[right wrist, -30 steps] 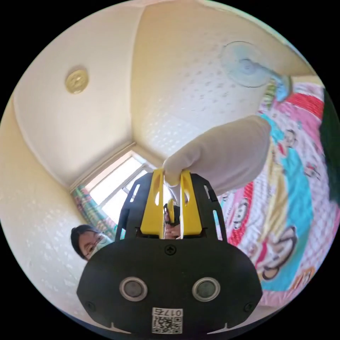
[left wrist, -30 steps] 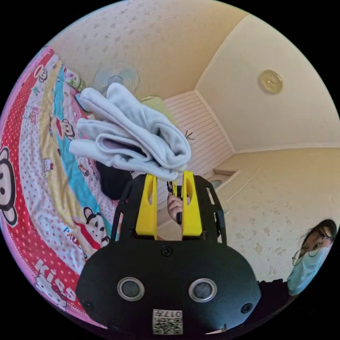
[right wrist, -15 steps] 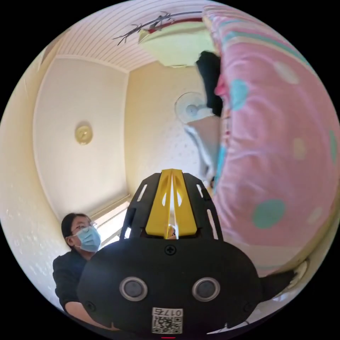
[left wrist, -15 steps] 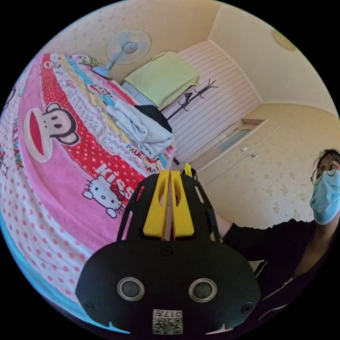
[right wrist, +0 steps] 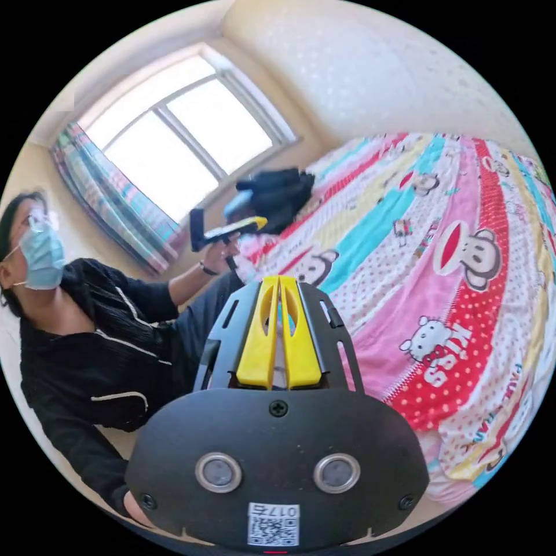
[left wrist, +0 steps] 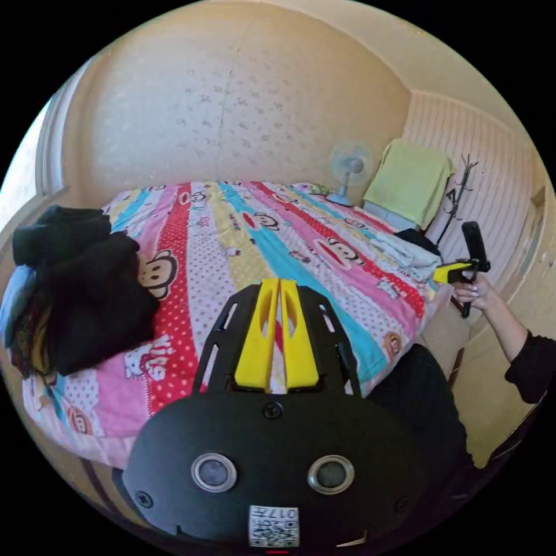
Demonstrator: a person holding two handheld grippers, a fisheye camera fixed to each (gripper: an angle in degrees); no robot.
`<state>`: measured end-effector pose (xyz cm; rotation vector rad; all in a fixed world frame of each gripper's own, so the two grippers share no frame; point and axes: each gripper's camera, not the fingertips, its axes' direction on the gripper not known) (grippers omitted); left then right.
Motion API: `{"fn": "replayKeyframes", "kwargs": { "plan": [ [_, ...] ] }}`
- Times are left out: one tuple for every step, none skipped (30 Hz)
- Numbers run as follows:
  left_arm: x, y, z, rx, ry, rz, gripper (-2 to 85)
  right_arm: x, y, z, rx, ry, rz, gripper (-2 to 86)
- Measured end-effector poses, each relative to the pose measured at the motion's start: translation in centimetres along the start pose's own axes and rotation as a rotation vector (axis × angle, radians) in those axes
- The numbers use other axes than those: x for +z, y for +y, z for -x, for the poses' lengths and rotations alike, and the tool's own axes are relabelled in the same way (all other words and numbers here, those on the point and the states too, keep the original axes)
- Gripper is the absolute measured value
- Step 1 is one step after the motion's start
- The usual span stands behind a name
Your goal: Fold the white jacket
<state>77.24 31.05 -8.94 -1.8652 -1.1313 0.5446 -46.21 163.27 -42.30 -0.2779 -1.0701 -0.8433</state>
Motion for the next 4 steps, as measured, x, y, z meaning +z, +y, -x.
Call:
{"fn": "replayKeyframes", "kwargs": {
  "plan": [
    [0.1, 2.4, 0.7, 0.017, -0.163, 0.083, -0.7, 4.5, -1.6, 0.2, 0.032, 0.022, 0.107, 0.2],
    [0.7, 4.4, 1.3, 0.037, -0.301, 0.199, -0.7, 6.6, -2.2, 0.4, 0.039, 0.024, 0.144, 0.2],
    [1.0, 5.4, 1.4, 0.057, -0.355, 0.248, -0.7, 10.2, -3.5, 1.3, 0.002, -0.005, 0.191, 0.2],
    [1.8, 7.2, 1.5, 0.104, -0.419, 0.33, -0.6, 13.4, -4.7, 2.9, -0.096, -0.065, 0.223, 0.2]
  ]
}}
